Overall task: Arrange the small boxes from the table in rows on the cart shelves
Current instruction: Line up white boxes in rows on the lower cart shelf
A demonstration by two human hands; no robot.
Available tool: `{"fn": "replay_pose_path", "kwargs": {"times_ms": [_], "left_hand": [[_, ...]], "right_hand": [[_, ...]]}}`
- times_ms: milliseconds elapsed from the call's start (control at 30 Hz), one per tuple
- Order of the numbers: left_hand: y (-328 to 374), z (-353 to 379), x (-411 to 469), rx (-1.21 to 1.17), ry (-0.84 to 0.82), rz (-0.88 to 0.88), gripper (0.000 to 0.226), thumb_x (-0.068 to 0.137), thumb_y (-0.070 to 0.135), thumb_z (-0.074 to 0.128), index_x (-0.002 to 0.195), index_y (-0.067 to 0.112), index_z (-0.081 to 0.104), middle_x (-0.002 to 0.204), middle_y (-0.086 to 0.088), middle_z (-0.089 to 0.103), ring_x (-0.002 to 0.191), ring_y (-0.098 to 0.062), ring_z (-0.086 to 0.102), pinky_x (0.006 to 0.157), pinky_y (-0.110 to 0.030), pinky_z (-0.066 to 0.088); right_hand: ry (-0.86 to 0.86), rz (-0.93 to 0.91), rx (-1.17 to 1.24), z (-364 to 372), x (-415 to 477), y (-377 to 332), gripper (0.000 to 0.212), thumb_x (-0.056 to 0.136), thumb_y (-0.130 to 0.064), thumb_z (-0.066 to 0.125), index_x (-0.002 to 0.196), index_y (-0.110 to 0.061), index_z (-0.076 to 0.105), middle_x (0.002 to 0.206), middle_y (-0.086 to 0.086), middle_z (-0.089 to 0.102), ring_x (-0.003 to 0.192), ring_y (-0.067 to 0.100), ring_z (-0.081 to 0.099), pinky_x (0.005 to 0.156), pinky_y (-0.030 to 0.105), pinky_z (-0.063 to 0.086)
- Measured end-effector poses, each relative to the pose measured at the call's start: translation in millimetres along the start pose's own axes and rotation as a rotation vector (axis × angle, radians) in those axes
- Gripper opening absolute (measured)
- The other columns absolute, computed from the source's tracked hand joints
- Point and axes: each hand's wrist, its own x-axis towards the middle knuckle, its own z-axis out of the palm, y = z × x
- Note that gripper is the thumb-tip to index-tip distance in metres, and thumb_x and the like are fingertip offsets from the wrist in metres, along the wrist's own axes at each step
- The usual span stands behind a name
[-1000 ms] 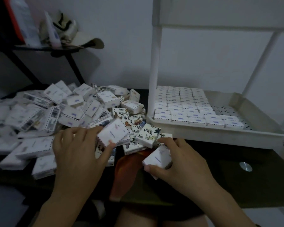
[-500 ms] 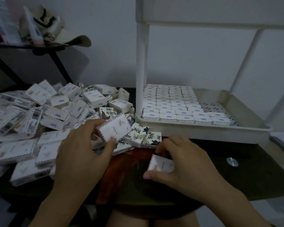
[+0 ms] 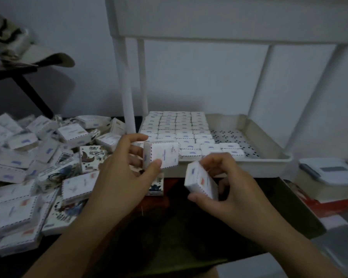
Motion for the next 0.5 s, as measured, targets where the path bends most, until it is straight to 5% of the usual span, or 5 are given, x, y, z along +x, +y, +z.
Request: {"fn": "replay_pose_path", "kwargs": {"times_ms": [133,267,400,500], "left_hand": [[12.5,16.9,21.0,-0.024,-0.058,0.028,0.041,0.081,0.033,0.068,0.116,0.044,0.049,0.1,0.017,0.059,0.086,-0.006,0.065,0.068,-0.033,0.058],[17.1,28.4,38.3,-0.014,-0.046,0.048,0.033,0.08,0.032,0.068,0.108,0.045,0.055,0.094,0.02,0.06,0.076,-0.004,0.066,0.062,-0.035,0.059],[16.1,30.4,53.5,0.016,-0.048,0.051,0.028,0.08,0.033,0.069,0.101,0.045,0.057,0.093,0.019,0.063,0.074,-0.006,0.067,0.06,-0.032,0.058],[17.0,33.2,63.4,0.018,-0.041,0.046,0.032,0.081,0.032,0.068,0.106,0.047,0.056,0.084,0.014,0.062,0.067,-0.013,0.066,0.063,-0.044,0.058]], "right_hand": [[0.212,0.046,0.183,-32.7,19.1,19.2,0.056,0.069,-0.049,0.065,0.122,-0.045,0.046,0.112,-0.026,0.053,0.102,0.001,0.058,0.069,0.026,0.059],[0.488,0.053,0.095,-61.2,53.9,45.8,0.041,0.072,-0.061,0.066,0.101,-0.033,0.059,0.098,-0.009,0.063,0.087,0.011,0.066,0.066,0.041,0.059],[0.563,0.131,-0.104,-70.8,91.9,69.6,0.05,0.071,-0.072,0.062,0.092,-0.027,0.055,0.093,-0.003,0.059,0.075,0.019,0.065,0.067,0.041,0.055],[0.456,0.182,-0.382,-62.1,114.7,82.0,0.051,0.078,-0.062,0.065,0.1,-0.017,0.057,0.099,0.001,0.056,0.087,0.023,0.059,0.071,0.029,0.037]]}}
